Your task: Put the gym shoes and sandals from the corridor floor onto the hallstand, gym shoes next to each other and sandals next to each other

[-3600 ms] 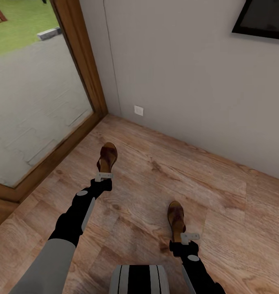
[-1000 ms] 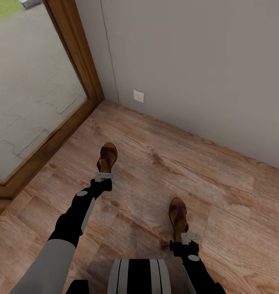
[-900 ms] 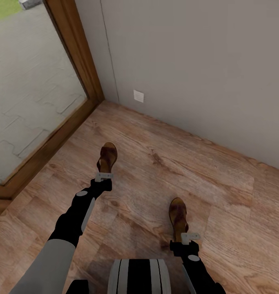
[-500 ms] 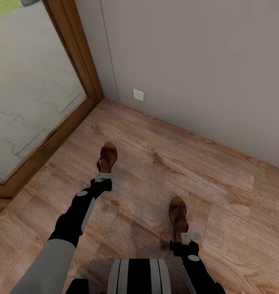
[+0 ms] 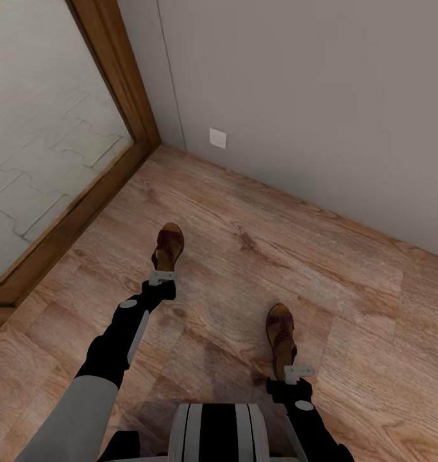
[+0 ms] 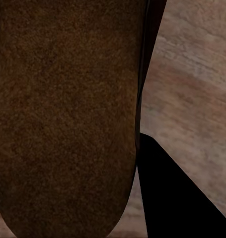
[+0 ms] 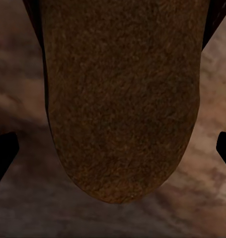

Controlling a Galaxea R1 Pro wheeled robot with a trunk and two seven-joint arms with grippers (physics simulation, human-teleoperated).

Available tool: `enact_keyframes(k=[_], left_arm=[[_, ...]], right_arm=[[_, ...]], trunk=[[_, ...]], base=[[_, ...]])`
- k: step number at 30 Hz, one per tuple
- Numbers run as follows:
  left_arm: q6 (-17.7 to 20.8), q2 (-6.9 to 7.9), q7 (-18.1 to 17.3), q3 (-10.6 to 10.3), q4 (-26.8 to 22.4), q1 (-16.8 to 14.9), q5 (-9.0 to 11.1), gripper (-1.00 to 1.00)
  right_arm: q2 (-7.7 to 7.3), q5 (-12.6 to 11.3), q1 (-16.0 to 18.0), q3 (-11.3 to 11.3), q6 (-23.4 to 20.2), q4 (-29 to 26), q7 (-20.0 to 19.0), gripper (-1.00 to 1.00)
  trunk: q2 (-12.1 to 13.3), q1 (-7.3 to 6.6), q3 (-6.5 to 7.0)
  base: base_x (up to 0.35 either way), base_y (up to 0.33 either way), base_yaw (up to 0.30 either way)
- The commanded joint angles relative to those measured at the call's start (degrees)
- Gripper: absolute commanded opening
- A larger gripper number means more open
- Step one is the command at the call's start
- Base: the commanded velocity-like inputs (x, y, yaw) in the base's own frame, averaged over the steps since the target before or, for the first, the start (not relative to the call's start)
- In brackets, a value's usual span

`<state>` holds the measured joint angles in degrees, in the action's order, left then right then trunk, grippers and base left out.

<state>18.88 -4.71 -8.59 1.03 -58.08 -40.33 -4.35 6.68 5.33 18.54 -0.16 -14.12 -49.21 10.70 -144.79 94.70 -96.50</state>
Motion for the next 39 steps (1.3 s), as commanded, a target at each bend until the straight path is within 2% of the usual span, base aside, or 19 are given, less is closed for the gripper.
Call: enact_keyframes(k=[1,19,20,39], left_arm=[[0.28,-0.03,-0.46,0.12,-0.10,-0.01,-0.66,-1.00],[0.28,0.04,-0.46,0.12,0.03,-0.01,-0.74,-1.00],[0.28,0.05,-0.46,0.12,0.05,-0.01,-0.74,-1.00],[0.28,0.13,-0.41,0.12,0.07,-0.01,-0.74,-1.00]], right_arm=[[0.01,0.56,0.00,-0.02,-0.47,-0.10,0.11,1.00],[0.00,0.56,0.00,0.06,-0.47,-0.10,0.11,1.00],[0.00,0.56,0.00,0.06,-0.47,-0.10,0.11,-1.00],[0.01,0.56,0.00,-0.01,-0.47,-0.10,0.11,-1.00]], trunk=[[-0.01,-0.01,-0.04],[-0.01,-0.01,-0.05],[-0.01,-0.01,-0.05],[-0.01,-0.01,-0.05]], base=[[0.000,0.000,0.000],[0.011,0.000,0.000],[0.000,0.000,0.000],[0.000,0.000,0.000]])
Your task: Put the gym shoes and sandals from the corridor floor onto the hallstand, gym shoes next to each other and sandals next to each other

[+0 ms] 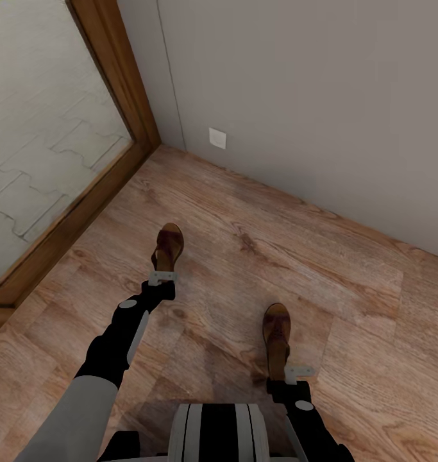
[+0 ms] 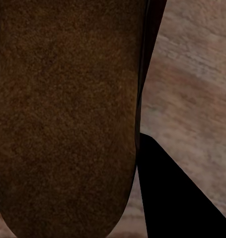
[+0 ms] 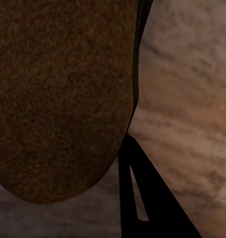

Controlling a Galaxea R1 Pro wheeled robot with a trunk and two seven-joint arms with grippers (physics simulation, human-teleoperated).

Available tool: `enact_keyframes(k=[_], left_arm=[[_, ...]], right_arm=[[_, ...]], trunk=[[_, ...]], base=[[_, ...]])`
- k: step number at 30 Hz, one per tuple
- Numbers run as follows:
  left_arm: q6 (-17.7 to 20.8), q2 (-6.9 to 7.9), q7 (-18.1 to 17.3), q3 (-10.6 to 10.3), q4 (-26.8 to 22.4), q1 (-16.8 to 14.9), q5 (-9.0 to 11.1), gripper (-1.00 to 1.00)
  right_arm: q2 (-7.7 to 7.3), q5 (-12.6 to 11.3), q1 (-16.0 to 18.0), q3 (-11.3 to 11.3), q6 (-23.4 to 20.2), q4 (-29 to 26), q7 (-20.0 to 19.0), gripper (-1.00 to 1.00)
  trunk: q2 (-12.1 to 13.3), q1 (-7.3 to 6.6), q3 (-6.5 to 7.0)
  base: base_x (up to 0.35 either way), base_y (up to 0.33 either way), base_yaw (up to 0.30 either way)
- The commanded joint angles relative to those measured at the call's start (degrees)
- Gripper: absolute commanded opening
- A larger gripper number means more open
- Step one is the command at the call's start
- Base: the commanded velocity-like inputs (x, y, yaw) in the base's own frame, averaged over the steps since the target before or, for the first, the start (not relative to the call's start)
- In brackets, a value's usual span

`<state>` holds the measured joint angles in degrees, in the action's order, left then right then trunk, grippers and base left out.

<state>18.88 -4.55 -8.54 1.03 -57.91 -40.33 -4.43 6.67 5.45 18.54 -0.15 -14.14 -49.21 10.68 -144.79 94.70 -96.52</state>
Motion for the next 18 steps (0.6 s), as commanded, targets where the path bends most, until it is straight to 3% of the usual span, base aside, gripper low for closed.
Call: enact_keyframes(k=[1,4,18], left_arm=[[0.27,-0.03,-0.46,0.11,-0.10,-0.01,-0.66,-1.00],[0.26,-0.03,-0.44,0.11,-0.13,-0.01,-0.66,-1.00],[0.28,0.06,-0.34,0.13,-0.17,-0.01,-0.66,-1.00]], right_arm=[[0.01,0.44,0.00,0.00,-0.45,-0.10,0.13,-1.00],[0.01,0.44,0.00,-0.02,-0.45,-0.10,0.13,-1.00],[-0.09,0.63,0.00,-0.02,-0.27,-0.03,0.02,-1.00]], trunk=[[-0.01,-0.01,-0.03],[-0.01,-0.01,-0.03],[0.17,-0.37,3.07]], base=[[0.000,0.000,0.000],[0.000,0.000,0.000],[0.000,0.000,0.000]])
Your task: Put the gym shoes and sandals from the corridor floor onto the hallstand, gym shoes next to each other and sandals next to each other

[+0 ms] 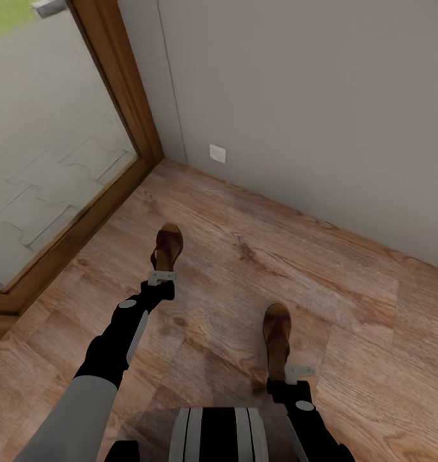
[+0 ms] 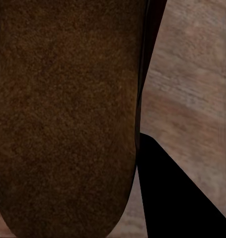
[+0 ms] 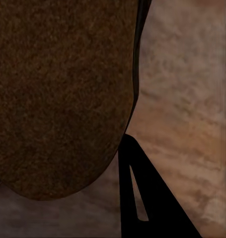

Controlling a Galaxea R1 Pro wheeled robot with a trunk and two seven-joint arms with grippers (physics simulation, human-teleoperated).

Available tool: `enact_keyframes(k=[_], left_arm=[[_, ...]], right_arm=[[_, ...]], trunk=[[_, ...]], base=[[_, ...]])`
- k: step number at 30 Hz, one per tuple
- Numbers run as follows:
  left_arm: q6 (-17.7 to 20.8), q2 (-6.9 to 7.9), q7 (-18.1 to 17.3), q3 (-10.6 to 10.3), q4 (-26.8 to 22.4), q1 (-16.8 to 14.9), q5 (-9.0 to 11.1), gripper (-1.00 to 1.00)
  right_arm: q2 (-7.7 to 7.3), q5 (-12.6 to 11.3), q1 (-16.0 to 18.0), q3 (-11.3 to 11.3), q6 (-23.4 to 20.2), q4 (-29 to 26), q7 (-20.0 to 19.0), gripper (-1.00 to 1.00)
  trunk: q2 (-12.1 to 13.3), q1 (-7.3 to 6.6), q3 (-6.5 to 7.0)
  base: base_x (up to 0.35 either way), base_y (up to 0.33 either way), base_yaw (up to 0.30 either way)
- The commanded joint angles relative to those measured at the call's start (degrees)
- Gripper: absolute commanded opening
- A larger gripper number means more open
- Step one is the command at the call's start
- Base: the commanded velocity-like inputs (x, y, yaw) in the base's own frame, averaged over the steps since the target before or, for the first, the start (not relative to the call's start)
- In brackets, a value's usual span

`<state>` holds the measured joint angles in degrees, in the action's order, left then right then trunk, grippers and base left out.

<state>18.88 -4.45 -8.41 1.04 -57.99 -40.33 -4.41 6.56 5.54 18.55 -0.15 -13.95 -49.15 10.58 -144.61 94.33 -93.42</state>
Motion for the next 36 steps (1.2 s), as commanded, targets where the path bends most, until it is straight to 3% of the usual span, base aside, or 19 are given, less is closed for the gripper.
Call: enact_keyframes(k=[1,9,13,16,18,19,22,26,28,33,36], left_arm=[[0.28,-0.01,-0.47,0.14,-0.10,-0.01,-0.69,-1.00],[0.28,0.26,-0.43,0.48,0.48,0.96,-0.94,-1.00],[0.21,1.03,-0.08,0.67,0.76,4.04,-1.07,-1.00],[-0.72,3.07,0.23,0.80,0.84,8.50,-0.89,-1.00],[-2.87,3.49,0.33,0.99,0.89,10.54,-0.91,-1.00],[-8.04,3.97,0.45,2.77,0.95,14.61,-1.04,-1.00],[-10.12,4.12,0.37,4.81,1.12,17.61,-1.10,-1.00],[-11.28,4.22,0.32,7.02,2.29,20.21,-1.15,-1.00],[-13.06,4.28,0.28,8.16,3.76,21.27,-1.20,-1.00],[-20.99,4.48,0.29,9.32,10.18,22.73,-1.28,-1.00],[-25.60,4.73,0.33,9.59,14.94,23.01,-1.25,-1.00]], right_arm=[[-0.06,0.58,0.00,-0.02,-0.37,-0.08,0.07,-1.00],[-0.25,0.65,0.00,-0.05,-0.14,-0.11,0.01,-1.00],[-0.16,0.62,0.00,-0.10,0.08,-0.15,0.08,-1.00],[-0.15,0.67,0.00,-0.11,3.08,-0.12,0.17,-1.00],[-0.17,0.68,0.00,-0.11,3.77,-0.20,0.20,-1.00],[-0.36,0.69,0.00,0.01,4.41,-0.43,0.19,-1.00],[-0.48,0.71,0.00,0.05,4.56,-1.11,0.22,-1.00],[-1.20,1.07,0.00,0.06,4.62,-1.50,0.23,-1.00],[-2.44,1.47,-0.02,0.06,4.80,-1.49,0.19,-1.00],[-5.10,1.83,-1.06,0.08,8.40,-1.49,0.29,-1.00],[-5.65,1.89,-2.86,0.22,12.25,-1.48,0.31,-1.00]], trunk=[[0.00,-0.03,0.20],[0.11,-0.24,1.97],[0.16,-0.34,2.85],[0.20,-0.42,3.53],[0.23,-0.47,4.06],[0.24,-0.49,4.36],[0.28,-0.57,5.28],[0.34,-0.67,6.52],[0.36,-0.73,7.14],[0.43,-0.85,8.69],[0.47,-0.93,9.63]], base=[[0.000,0.000,0.000],[0.000,0.000,0.000],[0.000,0.000,0.000],[0.000,0.000,0.000],[0.000,0.000,0.000],[0.000,0.000,0.000],[0.000,0.000,0.000],[0.000,0.000,0.000],[0.000,0.000,0.000],[0.000,0.000,0.000],[0.000,0.000,0.000]])
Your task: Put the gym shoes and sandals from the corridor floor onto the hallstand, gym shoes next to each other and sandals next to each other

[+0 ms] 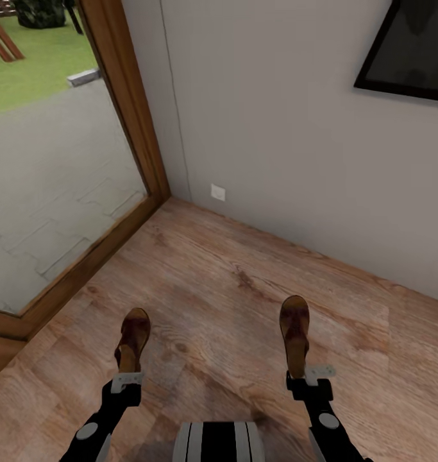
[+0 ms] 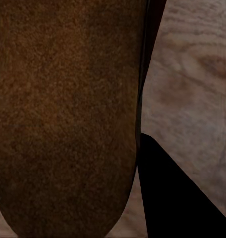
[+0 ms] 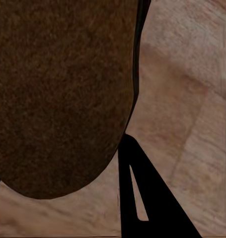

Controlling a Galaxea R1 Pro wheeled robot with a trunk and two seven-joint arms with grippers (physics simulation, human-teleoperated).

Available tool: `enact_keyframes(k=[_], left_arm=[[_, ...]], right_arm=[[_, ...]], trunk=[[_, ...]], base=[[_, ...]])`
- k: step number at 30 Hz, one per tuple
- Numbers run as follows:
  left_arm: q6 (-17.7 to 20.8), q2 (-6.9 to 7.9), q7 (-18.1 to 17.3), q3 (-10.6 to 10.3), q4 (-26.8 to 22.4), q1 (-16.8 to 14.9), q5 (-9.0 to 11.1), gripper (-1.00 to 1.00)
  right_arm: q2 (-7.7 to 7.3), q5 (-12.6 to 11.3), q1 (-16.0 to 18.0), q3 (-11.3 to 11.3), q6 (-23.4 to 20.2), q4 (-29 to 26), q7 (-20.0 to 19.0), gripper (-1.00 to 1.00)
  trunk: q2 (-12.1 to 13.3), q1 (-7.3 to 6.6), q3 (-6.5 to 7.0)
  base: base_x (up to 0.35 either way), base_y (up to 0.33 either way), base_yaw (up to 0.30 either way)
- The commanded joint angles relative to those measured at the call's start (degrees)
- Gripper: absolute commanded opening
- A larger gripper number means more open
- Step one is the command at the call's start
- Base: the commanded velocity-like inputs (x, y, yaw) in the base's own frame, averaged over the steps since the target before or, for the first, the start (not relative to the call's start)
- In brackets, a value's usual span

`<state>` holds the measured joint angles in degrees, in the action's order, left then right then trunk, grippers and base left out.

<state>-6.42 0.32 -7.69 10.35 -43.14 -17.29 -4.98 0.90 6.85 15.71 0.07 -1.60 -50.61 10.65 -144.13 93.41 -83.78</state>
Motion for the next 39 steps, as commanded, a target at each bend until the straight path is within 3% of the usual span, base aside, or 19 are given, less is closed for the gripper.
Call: enact_keyframes(k=[1,7,13,17,20,27,39], left_arm=[[-1.34,0.09,-0.37,0.31,1.32,0.00,-0.67,-1.00],[-7.70,1.63,0.19,0.45,8.53,0.12,-0.36,-1.00],[-9.57,2.26,0.74,0.53,11.44,0.67,-0.14,-1.00],[-10.61,2.49,2.04,0.78,12.95,1.73,0.02,-1.00],[-13.62,2.47,2.69,1.08,14.29,3.02,0.07,-1.00],[-15.19,2.50,2.83,1.19,16.80,3.49,-0.12,-1.00],[-15.20,2.42,2.77,1.01,17.88,3.49,-0.46,-1.00]], right_arm=[[-0.06,0.59,-0.63,0.01,0.86,-0.02,0.23,-1.00],[-0.32,0.62,-5.54,0.12,7.96,-0.02,0.32,-1.00],[-0.53,0.62,-9.01,1.40,13.83,0.00,0.28,-1.00],[-0.60,0.59,-11.43,4.12,17.88,0.05,0.18,-1.00],[-0.61,0.51,-13.25,6.46,20.36,0.70,0.01,-1.00],[-0.37,0.36,-13.91,7.20,24.01,5.24,0.23,-1.00],[-0.28,0.36,-13.90,7.22,24.45,7.58,0.24,-1.00]], trunk=[[0.00,-0.03,0.30],[0.08,-0.19,2.17],[0.16,-0.34,4.04],[0.22,-0.45,5.28],[0.26,-0.52,6.22],[0.35,-0.70,8.39],[0.51,-1.01,12.13]], base=[[0.000,0.000,0.000],[0.000,0.000,0.000],[0.000,0.000,0.000],[0.000,0.000,0.000],[0.000,0.000,0.000],[0.000,0.000,0.000],[0.000,0.000,0.000]])
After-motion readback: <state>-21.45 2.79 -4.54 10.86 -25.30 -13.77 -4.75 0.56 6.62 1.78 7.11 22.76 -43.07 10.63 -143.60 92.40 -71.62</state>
